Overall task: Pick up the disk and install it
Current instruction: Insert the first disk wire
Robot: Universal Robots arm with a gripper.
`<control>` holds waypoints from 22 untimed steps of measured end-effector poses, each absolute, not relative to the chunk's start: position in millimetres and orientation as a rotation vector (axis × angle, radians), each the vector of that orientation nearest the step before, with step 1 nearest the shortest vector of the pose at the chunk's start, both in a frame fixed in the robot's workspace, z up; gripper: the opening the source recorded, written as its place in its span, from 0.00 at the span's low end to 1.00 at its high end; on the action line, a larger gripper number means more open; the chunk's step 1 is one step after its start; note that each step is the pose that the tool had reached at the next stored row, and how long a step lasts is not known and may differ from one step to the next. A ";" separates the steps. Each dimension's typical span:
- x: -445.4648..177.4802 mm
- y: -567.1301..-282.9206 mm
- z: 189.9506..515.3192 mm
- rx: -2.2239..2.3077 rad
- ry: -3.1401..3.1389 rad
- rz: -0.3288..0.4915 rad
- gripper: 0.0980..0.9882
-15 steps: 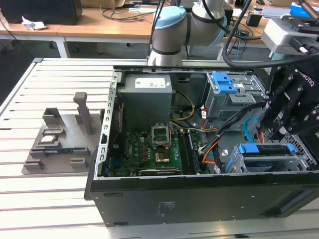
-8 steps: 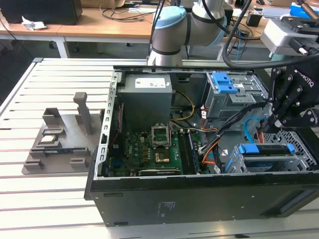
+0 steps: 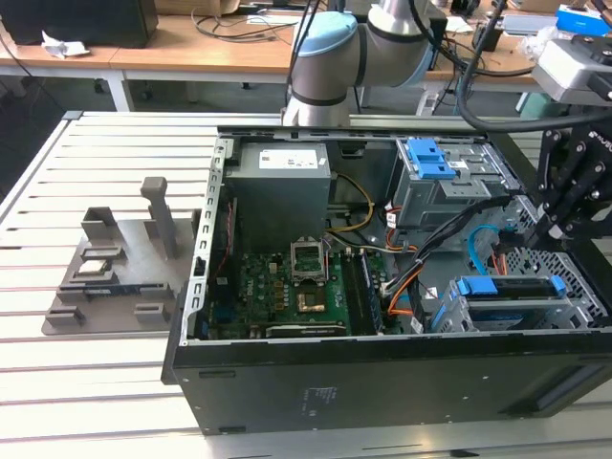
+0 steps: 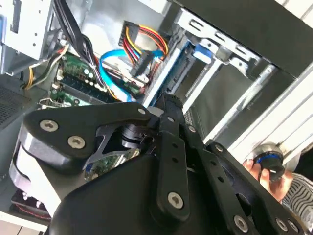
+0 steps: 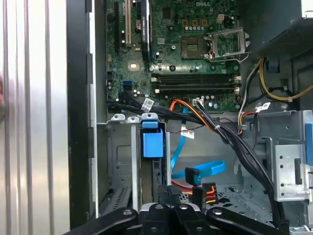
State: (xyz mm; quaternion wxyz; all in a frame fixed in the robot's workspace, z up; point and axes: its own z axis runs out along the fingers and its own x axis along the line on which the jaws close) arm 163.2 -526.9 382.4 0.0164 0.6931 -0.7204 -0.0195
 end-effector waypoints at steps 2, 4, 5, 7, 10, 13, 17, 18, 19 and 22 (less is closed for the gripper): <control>163.2 -511.9 373.8 2.154 -2.240 -0.060 0.01; 165.2 -501.1 371.1 2.154 -2.239 -0.058 0.01; 171.0 -494.1 369.9 2.152 -2.237 -0.054 0.01; 173.4 -494.0 369.9 2.148 -2.235 -0.047 0.01; 174.0 -494.0 369.8 2.147 -2.236 -0.046 0.01; 174.1 -494.0 369.8 2.146 -2.236 -0.046 0.01; 174.1 -494.0 369.8 2.146 -2.237 -0.046 0.15; 174.1 -494.0 369.7 2.146 -2.236 -0.046 0.23; 174.1 -494.1 368.7 2.145 -2.236 -0.044 0.23; 174.4 -494.1 363.3 2.139 -2.231 -0.032 0.23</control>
